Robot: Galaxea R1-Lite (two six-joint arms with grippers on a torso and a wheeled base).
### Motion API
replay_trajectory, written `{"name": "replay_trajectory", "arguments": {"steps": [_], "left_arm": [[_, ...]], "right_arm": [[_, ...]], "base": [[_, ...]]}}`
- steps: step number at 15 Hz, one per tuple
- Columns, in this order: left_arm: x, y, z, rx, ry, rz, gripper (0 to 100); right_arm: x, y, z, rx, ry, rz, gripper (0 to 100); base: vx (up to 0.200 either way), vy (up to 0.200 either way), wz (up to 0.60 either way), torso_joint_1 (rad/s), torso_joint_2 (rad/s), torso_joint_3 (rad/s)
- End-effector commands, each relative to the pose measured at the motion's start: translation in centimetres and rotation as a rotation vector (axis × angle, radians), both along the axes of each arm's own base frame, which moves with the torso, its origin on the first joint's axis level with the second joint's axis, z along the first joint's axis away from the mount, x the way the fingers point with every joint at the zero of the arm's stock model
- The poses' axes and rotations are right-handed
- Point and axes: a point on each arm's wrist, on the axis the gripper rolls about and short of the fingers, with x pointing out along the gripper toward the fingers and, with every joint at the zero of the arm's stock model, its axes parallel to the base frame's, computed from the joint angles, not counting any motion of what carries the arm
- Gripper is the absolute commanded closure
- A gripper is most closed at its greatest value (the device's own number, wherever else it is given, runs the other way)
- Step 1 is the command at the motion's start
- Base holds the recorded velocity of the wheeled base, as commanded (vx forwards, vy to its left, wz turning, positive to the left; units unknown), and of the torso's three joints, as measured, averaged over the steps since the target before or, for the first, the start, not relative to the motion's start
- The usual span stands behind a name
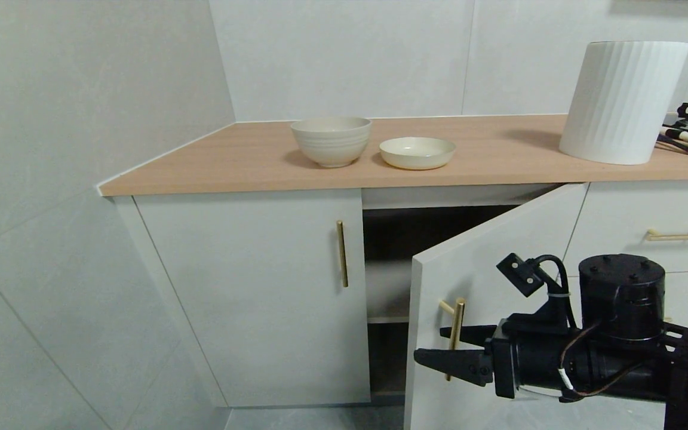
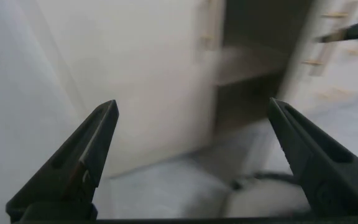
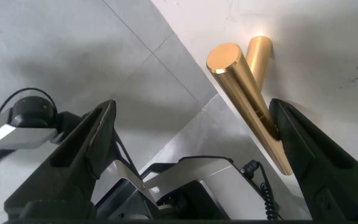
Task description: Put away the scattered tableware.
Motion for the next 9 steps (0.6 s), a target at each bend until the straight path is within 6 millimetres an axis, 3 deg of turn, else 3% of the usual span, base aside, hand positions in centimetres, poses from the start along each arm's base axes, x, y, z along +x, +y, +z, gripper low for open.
{"name": "replay_trajectory", "arguments": {"steps": [1,2,3,4,6,9], "left_arm": [[11.9,-1.1,6.9,-0.073,0.206,-0.259,0],[14.6,-1.7,7.5,-0.098,0.228,-0.315,0],[17.7,-3.6,7.3,-0.121,0.279,-0.404,0],[19.4,-5.3,6.2,-0.136,0.342,-0.462,0],[21.3,-8.3,3.0,-0.143,0.507,-0.54,0],[21.1,-9.6,0.3,-0.139,0.581,-0.581,0]], "right_arm": [[0.0,0.0,-0.2,-0.003,0.004,0.001,0],[0.0,0.0,-0.2,-0.004,0.006,0.001,0],[-0.1,-0.1,-0.2,-0.004,0.008,0.001,0],[-0.3,-0.2,-0.2,-0.005,0.007,0.001,0],[-0.5,-0.3,0.5,0.017,-0.02,0.001,0],[-0.7,-0.5,0.7,0.02,-0.025,0.001,0]], "base": [[0.0,0.0,0.0,0.0,0.0,0.0],[0.0,0.0,0.0,0.0,0.0,0.0],[0.0,0.0,0.0,0.0,0.0,0.0],[0.0,0.0,0.0,0.0,0.0,0.0],[0.0,0.0,0.0,0.0,0.0,0.0],[0.0,0.0,0.0,0.0,0.0,0.0]]}}
